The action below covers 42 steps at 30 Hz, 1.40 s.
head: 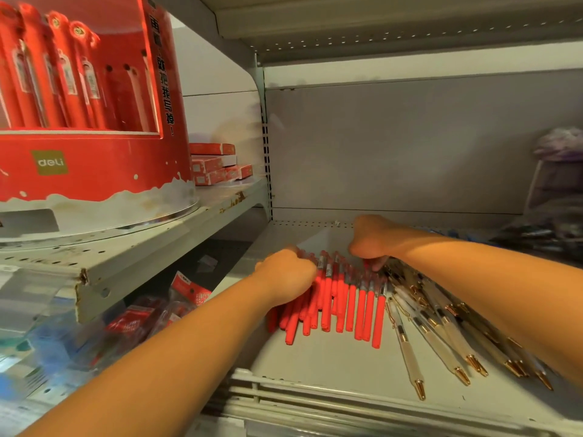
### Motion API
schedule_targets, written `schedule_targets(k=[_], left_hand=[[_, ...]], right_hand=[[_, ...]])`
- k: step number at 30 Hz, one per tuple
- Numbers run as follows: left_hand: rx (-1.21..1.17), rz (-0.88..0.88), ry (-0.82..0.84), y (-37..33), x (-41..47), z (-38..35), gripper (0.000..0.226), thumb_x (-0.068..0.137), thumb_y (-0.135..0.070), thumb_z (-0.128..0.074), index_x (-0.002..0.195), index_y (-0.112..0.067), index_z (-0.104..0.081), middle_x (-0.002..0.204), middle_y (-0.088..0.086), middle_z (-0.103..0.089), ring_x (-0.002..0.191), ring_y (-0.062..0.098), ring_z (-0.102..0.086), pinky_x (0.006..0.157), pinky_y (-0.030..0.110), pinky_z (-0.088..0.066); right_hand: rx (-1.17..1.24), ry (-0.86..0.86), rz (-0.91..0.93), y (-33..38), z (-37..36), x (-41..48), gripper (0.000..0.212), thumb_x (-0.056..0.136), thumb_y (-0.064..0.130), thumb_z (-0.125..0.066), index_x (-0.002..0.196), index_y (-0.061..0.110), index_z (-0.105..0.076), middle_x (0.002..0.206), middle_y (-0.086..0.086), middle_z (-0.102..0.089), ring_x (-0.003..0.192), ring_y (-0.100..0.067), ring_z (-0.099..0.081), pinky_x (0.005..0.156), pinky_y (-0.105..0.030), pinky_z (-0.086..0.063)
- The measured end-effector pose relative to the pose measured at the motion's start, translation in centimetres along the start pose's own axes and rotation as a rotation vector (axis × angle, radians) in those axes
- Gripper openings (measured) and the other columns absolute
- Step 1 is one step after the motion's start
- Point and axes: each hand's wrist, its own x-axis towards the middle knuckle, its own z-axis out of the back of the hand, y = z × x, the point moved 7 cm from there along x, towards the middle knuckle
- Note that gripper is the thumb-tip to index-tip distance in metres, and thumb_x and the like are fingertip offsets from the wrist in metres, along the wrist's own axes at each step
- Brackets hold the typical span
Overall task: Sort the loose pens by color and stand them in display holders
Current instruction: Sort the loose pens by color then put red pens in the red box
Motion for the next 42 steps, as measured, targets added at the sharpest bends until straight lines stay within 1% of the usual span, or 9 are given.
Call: schedule_targets(k=[4, 7, 11, 16, 22, 25, 31, 36, 42], left_hand=[[0.004, 0.002, -0.002, 0.7, 0.0, 0.5, 0.006, 0.091, -0.017, -0.057, 0.097, -0.019, -0.055, 0.109, 0.016, -0.065, 0.095, 0.03, -0.063, 0.085, 0.041, -0.052], [0.094, -0.015, -0.039, 0.3, 0.0, 0.6, 0.046, 0.093, -0.035, -0.064, 0.133, -0.018, -0.05, 0.128, 0.012, -0.059, 0.118, 0.032, -0.055, 0.103, 0.044, -0.044], [0.204, -0.017, -0.085, 0.1, 0.2, 0.5, 0.058, 0.092, -0.054, -0.058, 0.137, -0.019, -0.047, 0.133, 0.012, -0.057, 0.125, 0.034, -0.05, 0.105, 0.045, -0.041], [0.155, 0.022, -0.13, 0.6, 0.7, 0.8, 0.053, 0.095, -0.056, -0.05, 0.12, -0.01, -0.053, 0.118, 0.015, -0.061, 0.112, 0.036, -0.056, 0.098, 0.044, -0.046], [0.124, -0.017, -0.03, 0.8, 0.8, 0.8, 0.03, 0.095, -0.038, -0.055, 0.089, -0.009, -0.064, 0.085, 0.012, -0.066, 0.081, 0.028, -0.063, 0.069, 0.032, -0.047], [0.138, -0.052, -0.015, 0.9, 0.4, 0.9, 0.024, 0.097, -0.039, -0.056, 0.103, -0.018, -0.066, 0.075, 0.002, -0.067, 0.072, 0.018, -0.062, 0.067, 0.029, -0.046], [0.111, -0.058, -0.056, 1.0, -0.1, 1.4, 0.042, 0.094, -0.051, -0.057, 0.112, -0.015, -0.066, 0.099, 0.007, -0.068, 0.082, 0.019, -0.054, 0.079, 0.031, -0.045], [-0.01, -0.074, 0.018, 1.1, -0.3, 1.5, 0.014, 0.088, -0.032, -0.064, 0.089, -0.021, -0.056, 0.088, -0.001, -0.056, 0.07, 0.009, -0.051, 0.07, 0.029, -0.042], [-0.155, -0.187, 0.234, 0.2, -1.9, 0.5, 0.038, 0.087, -0.038, -0.071, 0.116, -0.024, -0.052, 0.104, -0.005, -0.066, 0.089, 0.012, -0.067, 0.085, 0.033, -0.055]], right_hand=[[0.234, 0.048, 0.076, 0.5, 0.7, -2.6, 0.007, 0.093, 0.004, -0.057, 0.087, 0.001, -0.059, 0.07, -0.01, -0.065, 0.052, -0.014, -0.07, 0.05, -0.023, -0.056], [0.337, 0.133, 0.124, 1.8, -0.1, -5.7, 0.005, 0.091, 0.007, -0.061, 0.095, 0.009, -0.061, 0.068, -0.006, -0.069, 0.053, -0.013, -0.069, 0.049, -0.019, -0.053], [0.365, 0.234, 0.134, 2.9, -1.3, -8.4, 0.015, 0.092, 0.023, -0.067, 0.091, 0.009, -0.061, 0.058, -0.007, -0.07, 0.049, -0.017, -0.068, 0.044, -0.021, -0.051], [0.064, 0.106, 0.165, 1.4, 0.2, -9.6, 0.031, 0.097, 0.036, -0.056, 0.09, 0.007, -0.066, 0.062, -0.006, -0.07, 0.041, -0.014, -0.061, 0.04, -0.018, -0.045], [-0.008, 0.279, 0.107, 0.2, -0.8, -10.2, 0.025, 0.095, 0.03, -0.062, 0.092, 0.007, -0.071, 0.077, -0.005, -0.076, 0.063, -0.014, -0.073, 0.055, -0.019, -0.055], [-0.083, 0.223, 0.146, 0.6, -0.5, -10.1, 0.024, 0.093, 0.035, -0.064, 0.092, 0.013, -0.071, 0.079, 0.0, -0.076, 0.064, -0.008, -0.072, 0.054, -0.016, -0.053], [-0.264, 0.242, 0.205, 1.4, -0.9, -9.8, 0.031, 0.093, 0.043, -0.061, 0.099, 0.014, -0.071, 0.099, -0.007, -0.073, 0.084, -0.018, -0.07, 0.071, -0.028, -0.054], [-0.274, 0.3, 0.267, 1.4, -1.3, -9.6, 0.029, 0.089, 0.044, -0.066, 0.103, 0.018, -0.07, 0.1, -0.003, -0.071, 0.088, -0.017, -0.067, 0.078, -0.029, -0.054], [-0.166, 0.305, 0.304, 1.2, -1.2, -9.6, 0.049, 0.08, 0.064, -0.066, 0.109, 0.025, -0.065, 0.1, 0.006, -0.07, 0.09, -0.011, -0.066, 0.088, -0.033, -0.056]])
